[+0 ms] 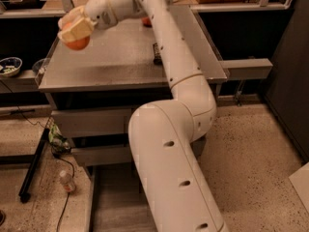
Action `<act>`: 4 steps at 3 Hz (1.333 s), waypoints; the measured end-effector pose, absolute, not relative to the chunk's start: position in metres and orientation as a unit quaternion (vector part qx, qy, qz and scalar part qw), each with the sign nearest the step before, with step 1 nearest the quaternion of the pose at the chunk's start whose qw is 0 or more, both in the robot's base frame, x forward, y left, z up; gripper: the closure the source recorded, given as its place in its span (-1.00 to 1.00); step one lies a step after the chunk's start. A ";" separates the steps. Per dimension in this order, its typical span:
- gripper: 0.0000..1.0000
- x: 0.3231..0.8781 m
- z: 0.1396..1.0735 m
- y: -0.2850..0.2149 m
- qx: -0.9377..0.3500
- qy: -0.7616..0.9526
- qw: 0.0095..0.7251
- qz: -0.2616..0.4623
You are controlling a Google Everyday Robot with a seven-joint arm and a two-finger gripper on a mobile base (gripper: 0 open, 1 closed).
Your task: Place orange into bottom drawer
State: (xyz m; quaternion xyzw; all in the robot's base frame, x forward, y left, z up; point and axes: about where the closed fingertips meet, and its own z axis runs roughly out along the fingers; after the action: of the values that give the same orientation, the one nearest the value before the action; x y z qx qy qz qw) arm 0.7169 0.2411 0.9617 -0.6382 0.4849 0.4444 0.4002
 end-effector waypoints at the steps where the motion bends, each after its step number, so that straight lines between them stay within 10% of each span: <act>1: 1.00 0.708 0.984 0.231 -0.638 0.489 0.400 0.440; 4: 1.00 0.646 1.092 0.126 -0.578 0.516 0.500 0.386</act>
Offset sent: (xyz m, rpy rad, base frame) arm -0.0799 -0.0702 0.0704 0.0048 -0.0276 -0.1066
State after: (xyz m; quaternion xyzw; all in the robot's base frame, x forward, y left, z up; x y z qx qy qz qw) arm 0.6462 0.1264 1.0916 -0.5783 0.5158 0.3863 0.5003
